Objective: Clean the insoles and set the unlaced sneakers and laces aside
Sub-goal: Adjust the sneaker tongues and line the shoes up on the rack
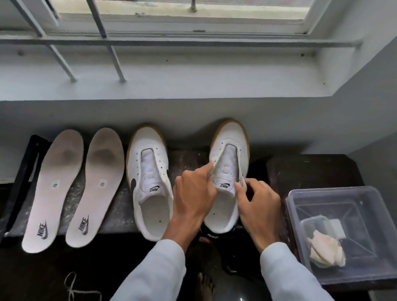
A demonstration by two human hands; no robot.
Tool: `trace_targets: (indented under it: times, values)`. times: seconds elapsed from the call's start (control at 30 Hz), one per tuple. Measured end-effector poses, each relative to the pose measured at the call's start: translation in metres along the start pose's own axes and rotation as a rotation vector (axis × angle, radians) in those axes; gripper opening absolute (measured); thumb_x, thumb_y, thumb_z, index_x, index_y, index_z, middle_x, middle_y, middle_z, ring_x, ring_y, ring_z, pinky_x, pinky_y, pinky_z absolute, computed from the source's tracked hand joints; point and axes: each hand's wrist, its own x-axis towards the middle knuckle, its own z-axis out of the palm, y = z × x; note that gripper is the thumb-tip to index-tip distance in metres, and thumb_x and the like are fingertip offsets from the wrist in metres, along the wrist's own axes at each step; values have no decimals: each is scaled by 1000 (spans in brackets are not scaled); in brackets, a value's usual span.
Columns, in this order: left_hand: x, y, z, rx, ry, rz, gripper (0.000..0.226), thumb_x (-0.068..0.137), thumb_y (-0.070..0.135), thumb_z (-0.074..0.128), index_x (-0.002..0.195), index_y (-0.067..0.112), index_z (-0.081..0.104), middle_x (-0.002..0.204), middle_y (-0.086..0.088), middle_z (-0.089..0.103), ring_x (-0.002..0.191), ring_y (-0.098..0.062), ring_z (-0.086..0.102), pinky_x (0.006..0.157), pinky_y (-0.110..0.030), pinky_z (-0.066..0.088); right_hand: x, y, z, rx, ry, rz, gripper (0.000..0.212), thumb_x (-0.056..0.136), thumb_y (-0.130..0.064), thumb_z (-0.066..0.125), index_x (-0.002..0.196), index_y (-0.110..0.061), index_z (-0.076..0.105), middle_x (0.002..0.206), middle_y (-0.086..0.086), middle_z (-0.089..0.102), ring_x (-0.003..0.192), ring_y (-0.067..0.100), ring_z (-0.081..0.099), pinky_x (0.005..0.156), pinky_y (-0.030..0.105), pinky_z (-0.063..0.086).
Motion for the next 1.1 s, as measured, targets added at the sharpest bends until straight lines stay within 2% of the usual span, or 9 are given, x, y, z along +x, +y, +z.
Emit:
trace_targets:
  times: [0.1,0.17,0.33,0.47,0.57,0.7,0.87,1.0,1.1]
  values:
    - [-11,-1,-3,-102,14,21,37,90,26,60,127,23,62,101,-12,75,95,-34,69,77,-44,57,-7,-4,1,24,-36,3,27,91,-27,65,114,-12,67,103,1,63,95,16,58,77,5,35]
    - [-25,-6,-11,-48,78,69,44,91,27,63,133,14,59,122,-10,69,115,-29,64,91,-43,55,-17,-11,2,-71,-27,-81,47,91,-30,64,133,-11,55,131,8,54,124,22,46,101,21,36]
    - [-63,-49,-47,340,174,104,59,96,47,42,148,20,40,158,-14,31,150,-34,18,118,-57,20,-51,-47,8,-322,-79,-416,68,96,-48,44,153,-15,25,163,9,13,151,29,5,120,48,21]
    - [-80,-91,-66,444,107,63,64,96,52,35,153,24,26,163,-13,15,152,-33,2,119,-61,9,-73,-70,30,-404,-204,-509,75,97,-54,38,156,-16,10,165,7,1,151,30,-5,117,57,23]
    - [-81,-112,-72,468,51,7,67,96,53,32,155,24,21,163,-13,14,152,-33,2,120,-59,11,-82,-82,51,-447,-268,-524,76,98,-55,32,156,-16,3,164,7,-7,151,28,-9,119,56,20]
    - [-71,-122,-75,366,59,-8,62,96,43,44,151,15,33,155,-18,35,146,-34,30,112,-50,38,-84,-93,73,-437,-295,-546,72,97,-48,31,155,-11,9,164,11,1,151,27,-5,121,51,17]
    - [-55,-118,-77,209,19,-28,61,93,36,60,144,7,44,135,-13,60,116,-30,61,82,-41,56,-68,-103,88,-357,-318,-505,62,100,-31,34,152,-1,19,159,20,22,150,30,16,117,44,31]
    - [-45,-116,-76,197,43,-32,52,91,31,63,134,3,55,107,-16,73,83,-36,71,62,-40,55,-47,-111,87,-251,-307,-318,56,100,-27,45,149,-6,28,123,18,62,109,36,61,83,42,50]
    - [-43,-117,-76,207,69,-33,39,90,22,63,123,1,63,85,-16,74,67,-38,69,52,-38,51,-36,-109,90,-326,-244,-333,30,98,-31,47,117,-10,57,91,18,70,86,41,64,65,42,45]
